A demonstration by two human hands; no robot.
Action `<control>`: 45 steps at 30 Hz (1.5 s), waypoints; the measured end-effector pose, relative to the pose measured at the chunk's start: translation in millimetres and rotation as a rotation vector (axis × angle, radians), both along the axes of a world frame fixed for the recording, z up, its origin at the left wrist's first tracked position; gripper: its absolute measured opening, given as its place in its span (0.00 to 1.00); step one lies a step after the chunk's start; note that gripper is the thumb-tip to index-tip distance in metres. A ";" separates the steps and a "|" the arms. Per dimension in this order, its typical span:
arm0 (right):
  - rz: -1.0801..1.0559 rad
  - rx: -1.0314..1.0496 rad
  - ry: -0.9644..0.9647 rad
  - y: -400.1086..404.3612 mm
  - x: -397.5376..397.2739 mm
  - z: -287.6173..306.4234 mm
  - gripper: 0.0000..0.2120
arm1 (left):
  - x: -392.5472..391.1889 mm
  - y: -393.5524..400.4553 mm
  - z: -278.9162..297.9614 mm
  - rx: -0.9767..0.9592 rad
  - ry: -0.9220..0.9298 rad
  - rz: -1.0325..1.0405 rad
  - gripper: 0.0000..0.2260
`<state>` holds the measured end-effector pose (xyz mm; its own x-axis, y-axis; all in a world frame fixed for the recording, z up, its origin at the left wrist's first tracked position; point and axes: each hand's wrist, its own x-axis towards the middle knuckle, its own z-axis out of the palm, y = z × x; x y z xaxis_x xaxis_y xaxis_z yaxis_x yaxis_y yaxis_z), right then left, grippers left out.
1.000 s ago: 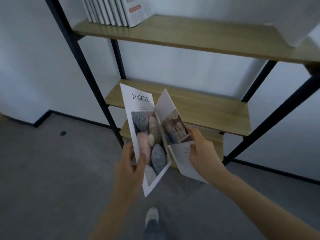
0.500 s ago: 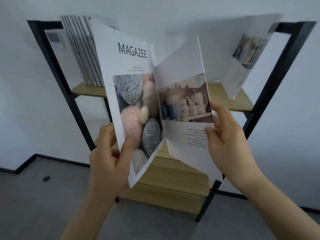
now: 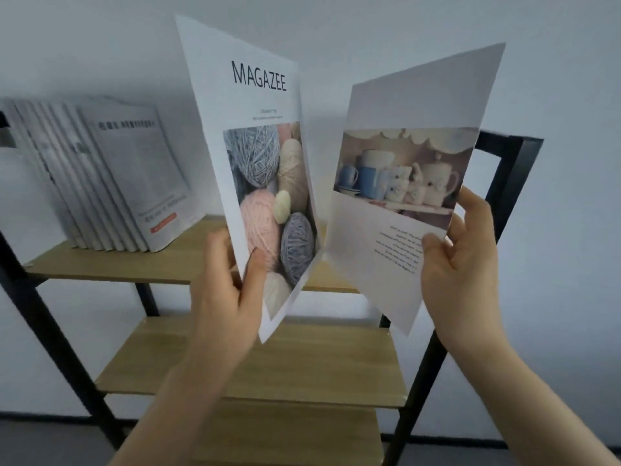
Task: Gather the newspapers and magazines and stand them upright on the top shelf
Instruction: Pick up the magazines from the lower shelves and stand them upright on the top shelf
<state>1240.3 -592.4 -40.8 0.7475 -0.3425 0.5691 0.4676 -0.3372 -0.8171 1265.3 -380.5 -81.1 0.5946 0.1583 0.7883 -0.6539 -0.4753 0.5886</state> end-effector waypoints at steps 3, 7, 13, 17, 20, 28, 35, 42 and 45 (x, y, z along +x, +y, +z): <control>-0.073 0.003 -0.006 -11.9 35.5 5.1 0.26 | 46.2 -16.4 -1.7 0.035 0.078 -0.028 0.11; -0.143 0.023 0.026 -26.9 79.2 -3.0 0.26 | 95.6 -38.5 -9.2 0.096 0.148 -0.039 0.11; -0.237 0.040 0.079 -41.5 117.0 -30.5 0.29 | 141.3 -62.4 -26.1 0.202 0.184 -0.050 0.11; -0.331 0.086 0.100 -49.0 133.7 -39.0 0.29 | 159.0 -73.8 -32.7 0.268 0.155 -0.027 0.13; -0.375 0.140 0.116 -53.7 146.7 -42.8 0.28 | 168.1 -79.9 -33.7 0.373 0.215 -0.012 0.18; -0.303 0.286 0.274 -77.7 178.9 -54.4 0.32 | 175.8 -87.1 -31.5 0.405 0.331 -0.211 0.26; -0.270 0.225 0.379 -93.7 201.2 -62.3 0.15 | 194.8 -102.0 -30.5 0.448 0.318 -0.392 0.29; -0.190 0.172 0.344 -94.7 185.9 -45.1 0.21 | 207.3 -132.4 -28.7 0.560 0.303 -0.414 0.31; -0.146 0.222 0.228 -101.0 176.9 -26.4 0.27 | 212.6 -152.7 -28.6 0.584 0.285 -0.471 0.31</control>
